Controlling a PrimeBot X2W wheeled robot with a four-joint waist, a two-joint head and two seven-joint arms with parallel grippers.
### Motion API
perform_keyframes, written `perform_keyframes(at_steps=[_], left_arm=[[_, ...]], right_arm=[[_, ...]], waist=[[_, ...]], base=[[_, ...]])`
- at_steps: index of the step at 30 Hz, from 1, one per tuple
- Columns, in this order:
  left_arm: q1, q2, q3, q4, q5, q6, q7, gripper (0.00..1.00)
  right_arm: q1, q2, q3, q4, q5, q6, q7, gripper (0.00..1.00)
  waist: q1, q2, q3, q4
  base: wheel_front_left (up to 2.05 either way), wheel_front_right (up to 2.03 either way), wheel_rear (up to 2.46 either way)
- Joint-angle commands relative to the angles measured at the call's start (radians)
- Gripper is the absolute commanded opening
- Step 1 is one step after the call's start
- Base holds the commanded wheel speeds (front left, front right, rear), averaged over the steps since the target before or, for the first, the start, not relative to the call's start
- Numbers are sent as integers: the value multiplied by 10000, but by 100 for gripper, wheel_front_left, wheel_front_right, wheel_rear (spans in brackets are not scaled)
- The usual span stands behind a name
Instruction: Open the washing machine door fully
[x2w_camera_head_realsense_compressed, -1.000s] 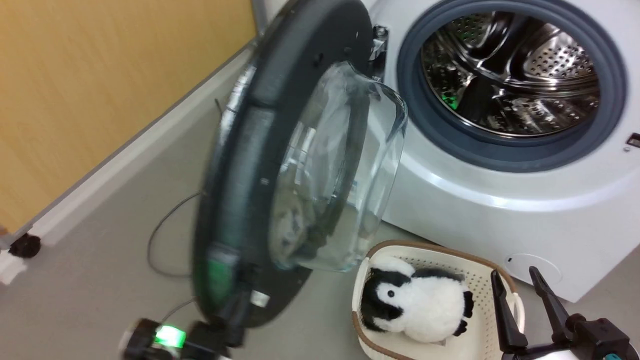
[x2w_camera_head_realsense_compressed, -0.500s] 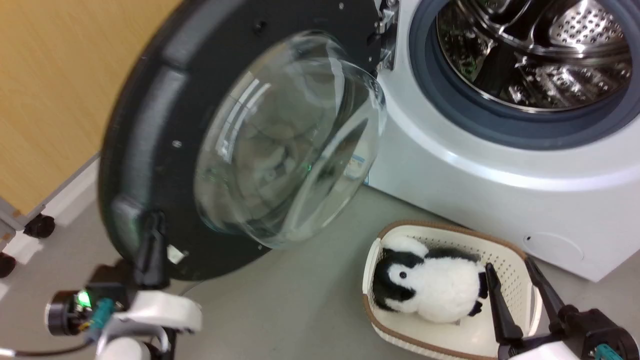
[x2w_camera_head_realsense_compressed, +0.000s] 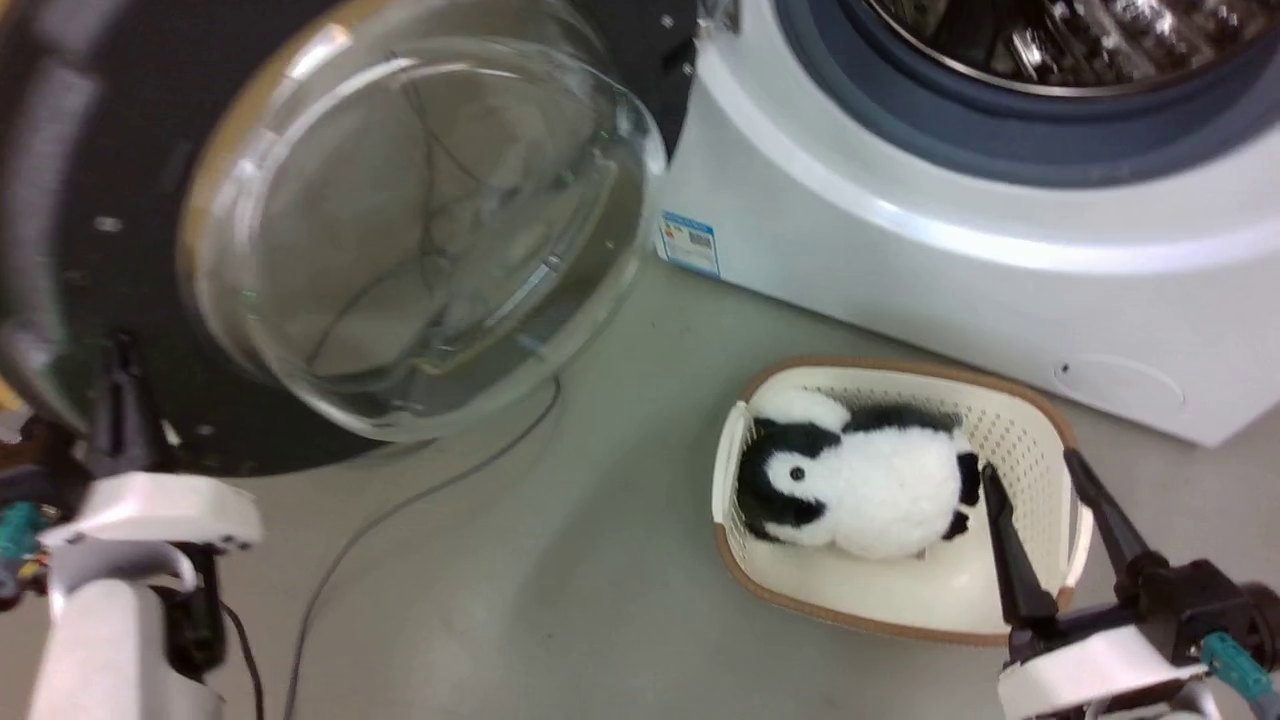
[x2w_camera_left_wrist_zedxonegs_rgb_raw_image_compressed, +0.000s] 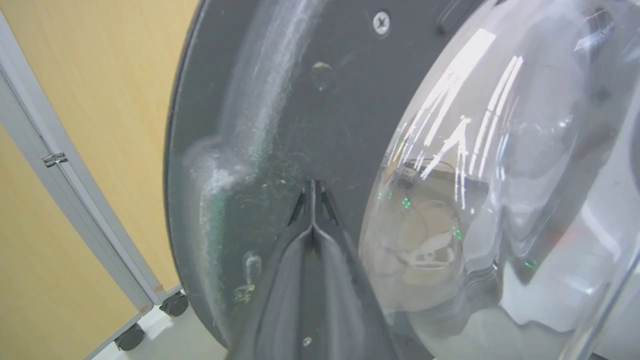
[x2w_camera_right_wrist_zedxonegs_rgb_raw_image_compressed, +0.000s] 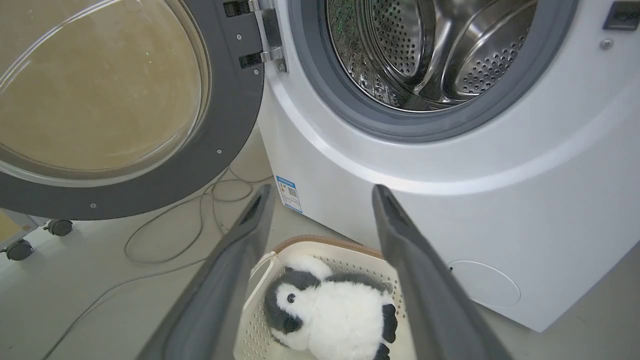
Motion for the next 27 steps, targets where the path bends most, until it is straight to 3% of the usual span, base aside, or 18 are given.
perform_keyframes(at_steps=[1,16,27], left_arm=[[-319,88,236,137,-40,-102,-11,0],[-2124,826,1846,2116,-52,-533,-11,0],[-3039,1300,2457,3411,243,-783,-11,0]], right_arm=[[-271,-115,4,-58,-28,8,-44,100],[-833,-451,-13,-191,-86,8,-44,100],[-1007,-482,-61,-151,-108,8,-44,100]], waist=[[-1,0,354,-252],[-1,0,1329,-604],[-1,0,1542,-777]], base=[[0,0,0],[0,0,0],[0,0,0]])
